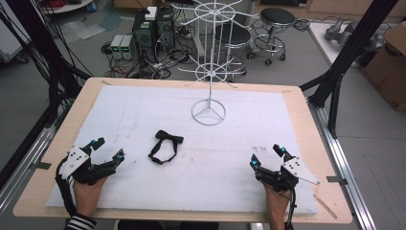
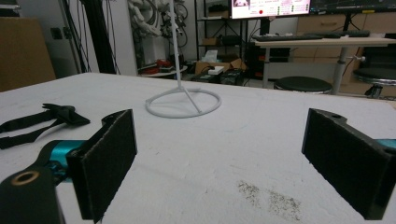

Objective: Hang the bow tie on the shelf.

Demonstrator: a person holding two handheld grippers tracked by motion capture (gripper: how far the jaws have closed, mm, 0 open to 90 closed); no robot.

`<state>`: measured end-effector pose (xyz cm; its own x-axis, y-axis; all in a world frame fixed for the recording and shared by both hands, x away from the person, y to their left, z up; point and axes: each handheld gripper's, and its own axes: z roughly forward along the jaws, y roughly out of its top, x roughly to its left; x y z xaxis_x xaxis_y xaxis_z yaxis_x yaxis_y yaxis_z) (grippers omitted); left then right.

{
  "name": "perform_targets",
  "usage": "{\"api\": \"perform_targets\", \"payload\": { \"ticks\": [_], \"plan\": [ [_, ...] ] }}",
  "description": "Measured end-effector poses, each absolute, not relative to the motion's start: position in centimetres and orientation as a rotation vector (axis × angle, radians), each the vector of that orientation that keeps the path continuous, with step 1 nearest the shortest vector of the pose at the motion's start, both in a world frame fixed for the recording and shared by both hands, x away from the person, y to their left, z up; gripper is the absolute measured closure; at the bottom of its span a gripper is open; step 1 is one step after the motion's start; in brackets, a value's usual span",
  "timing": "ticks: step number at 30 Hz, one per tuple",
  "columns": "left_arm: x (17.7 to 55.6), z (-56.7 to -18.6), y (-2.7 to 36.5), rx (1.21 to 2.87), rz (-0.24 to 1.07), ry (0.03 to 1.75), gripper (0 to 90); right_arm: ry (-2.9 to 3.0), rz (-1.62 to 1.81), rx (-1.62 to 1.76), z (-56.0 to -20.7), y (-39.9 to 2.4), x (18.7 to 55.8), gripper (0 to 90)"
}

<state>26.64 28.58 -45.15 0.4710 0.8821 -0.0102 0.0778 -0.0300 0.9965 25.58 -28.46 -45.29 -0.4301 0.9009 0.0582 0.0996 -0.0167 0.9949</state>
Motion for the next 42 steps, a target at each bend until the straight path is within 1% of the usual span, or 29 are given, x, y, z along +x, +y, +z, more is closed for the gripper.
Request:
{"api": "perform_targets", "payload": {
  "ticks": [7,15,26,31,35,38,42],
  "plan": [
    [26.6,-45.2,28.5,1.475,0.82,0.88,15.7,1.582,1.526,1.062,-45.3,-28.4,25.5,9.2],
    [26.7,-45.1,28.5,1.466,0.823,0.916,15.7,1.568,1.521,1.059,-45.3,-28.4,25.4,9.3],
    [27.0,-45.0,28.2,1.499,0.828,0.939,15.3,1.566,1.52,1.056,-45.3,-28.5,25.5,9.3],
    [27.5,-44.7,27.7,1.579,0.808,0.978,15.3,1.567,1.522,1.06,-45.3,-28.4,25.4,9.2],
    [28.0,-44.0,26.7,1.672,0.768,0.941,15.5,1.565,1.52,1.052,-45.3,-28.5,25.5,9.2],
    [28.3,-43.5,26.2,1.721,0.777,0.925,15.6,1.565,1.52,1.052,-45.3,-28.5,25.5,9.3],
    [28.9,-42.4,25.6,1.756,0.753,0.914,15.6,1.567,1.523,1.06,-45.3,-28.4,25.4,9.3]
  ]
}}
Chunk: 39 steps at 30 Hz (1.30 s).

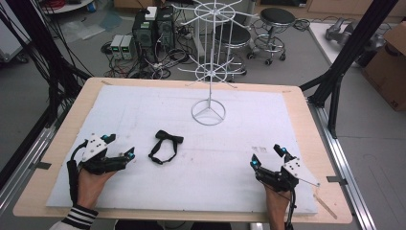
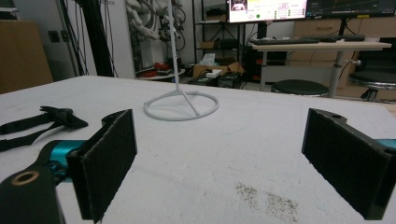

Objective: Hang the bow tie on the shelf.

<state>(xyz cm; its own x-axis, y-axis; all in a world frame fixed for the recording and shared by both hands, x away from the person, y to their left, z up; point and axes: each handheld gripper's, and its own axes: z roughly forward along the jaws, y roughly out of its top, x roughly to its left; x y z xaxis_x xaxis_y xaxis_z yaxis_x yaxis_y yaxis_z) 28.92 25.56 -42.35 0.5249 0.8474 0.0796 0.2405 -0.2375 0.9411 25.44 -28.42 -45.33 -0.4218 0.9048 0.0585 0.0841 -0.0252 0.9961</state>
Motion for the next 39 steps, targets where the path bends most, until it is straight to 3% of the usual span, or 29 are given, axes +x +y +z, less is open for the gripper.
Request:
{"api": "perform_targets", "payload": {
  "ticks": [18,21,39],
  "plan": [
    [31.7,-38.8,22.9,1.853,0.637,0.936,21.2,1.567,1.521,1.053,-45.3,-28.5,25.5,9.2],
    [32.2,-38.8,22.2,1.884,0.584,0.925,28.4,1.567,1.522,1.053,-45.3,-28.5,25.5,9.3],
    [34.8,-38.7,19.0,2.1,0.467,1.105,30.6,1.568,1.523,1.053,-45.3,-28.5,25.5,9.3]
  ]
}}
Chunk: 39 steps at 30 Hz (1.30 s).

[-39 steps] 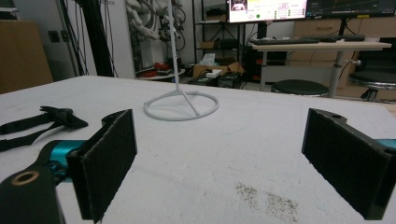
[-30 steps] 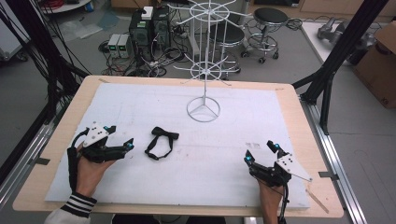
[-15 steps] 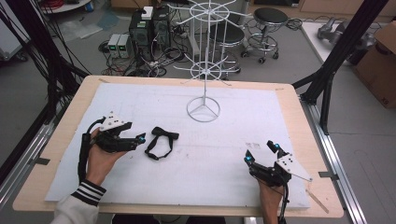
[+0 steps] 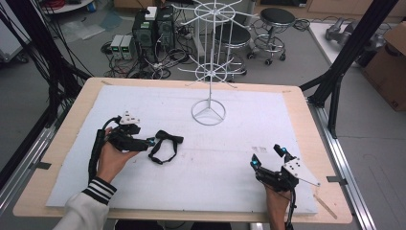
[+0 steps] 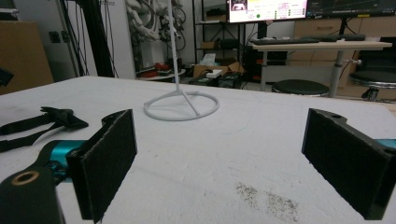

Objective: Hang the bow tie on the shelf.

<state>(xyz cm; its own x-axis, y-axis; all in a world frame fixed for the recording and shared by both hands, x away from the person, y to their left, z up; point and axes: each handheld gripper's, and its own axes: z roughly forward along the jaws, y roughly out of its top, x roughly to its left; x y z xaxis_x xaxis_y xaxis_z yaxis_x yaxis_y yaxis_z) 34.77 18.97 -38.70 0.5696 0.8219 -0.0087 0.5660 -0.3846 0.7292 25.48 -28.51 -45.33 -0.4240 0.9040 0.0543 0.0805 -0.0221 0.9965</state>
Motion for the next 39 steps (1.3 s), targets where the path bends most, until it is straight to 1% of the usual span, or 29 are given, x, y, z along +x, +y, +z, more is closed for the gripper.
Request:
{"api": "perform_targets", "payload": {
  "ticks": [3,7,13,22,26,30,33,37,39],
  "plan": [
    [35.1,-38.8,18.3,2.162,0.451,1.097,35.7,1.567,1.526,1.057,-45.3,-28.5,25.5,9.3],
    [35.6,-39.2,17.1,2.23,0.44,1.1,36.5,1.567,1.526,1.057,-45.3,-28.5,25.5,9.3],
    [36.4,-40.3,16.2,2.302,0.438,1.12,40.4,1.567,1.526,1.059,-45.3,-28.5,25.5,9.3],
    [37.0,-40.9,15.8,2.322,0.408,1.174,48.0,1.566,1.526,1.064,-45.3,-28.5,25.4,9.3],
    [37.3,-40.9,15.6,2.332,0.393,1.181,54.4,1.566,1.525,1.06,-45.3,-28.5,25.5,9.2],
    [37.5,-40.9,15.2,2.343,0.381,1.183,57.0,1.567,1.525,1.059,-45.3,-28.5,25.5,9.2],
    [37.4,-41.0,15.0,2.349,0.38,1.187,56.5,1.566,1.526,1.064,-45.3,-28.5,25.4,9.2],
    [37.7,-41.3,14.9,2.353,0.365,1.193,58.1,1.565,1.526,1.065,-45.3,-28.5,25.5,9.2],
    [37.8,-41.5,14.8,2.357,0.362,1.196,61.2,1.565,1.526,1.066,-45.3,-28.5,25.5,9.3]
  ]
}}
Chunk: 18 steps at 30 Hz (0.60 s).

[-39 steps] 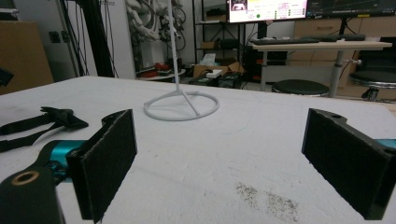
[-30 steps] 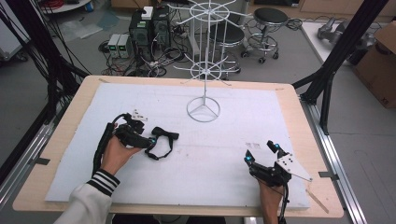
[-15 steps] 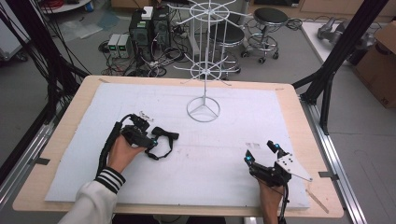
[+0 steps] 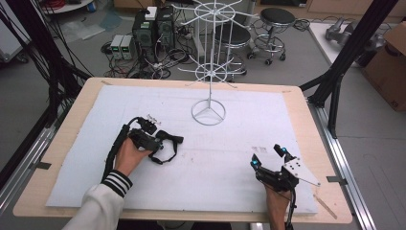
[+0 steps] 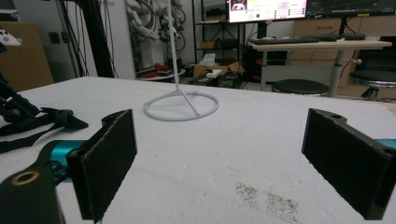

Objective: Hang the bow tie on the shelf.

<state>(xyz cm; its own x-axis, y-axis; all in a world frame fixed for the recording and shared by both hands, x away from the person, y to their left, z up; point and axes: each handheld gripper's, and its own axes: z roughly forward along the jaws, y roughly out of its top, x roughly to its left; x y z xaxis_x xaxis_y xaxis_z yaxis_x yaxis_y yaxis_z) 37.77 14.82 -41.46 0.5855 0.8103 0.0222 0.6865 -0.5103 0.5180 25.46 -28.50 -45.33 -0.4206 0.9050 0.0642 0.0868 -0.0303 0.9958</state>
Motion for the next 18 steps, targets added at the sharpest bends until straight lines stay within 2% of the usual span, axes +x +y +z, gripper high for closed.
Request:
{"api": "perform_targets", "payload": {
  "ticks": [4,10,13,15,18],
  "plan": [
    [37.81,-41.58,14.66,2.356,0.38,1.187,69.1,1.565,1.525,1.066,-45.33,-28.5,25.45,9.2],
    [37.95,-41.87,14.55,2.364,0.368,1.191,72.3,1.566,1.527,1.065,-45.33,-28.51,25.46,9.3],
    [37.88,-41.9,14.43,2.363,0.353,1.18,78.0,1.566,1.526,1.064,-45.33,-28.52,25.45,9.3],
    [37.84,-41.84,14.36,2.372,0.346,1.172,86.6,1.566,1.527,1.064,-45.33,-28.51,25.46,9.2],
    [37.73,-41.86,14.23,2.369,0.363,1.169,87.2,1.566,1.524,1.064,-45.34,-28.52,25.45,9.3]
  ]
}}
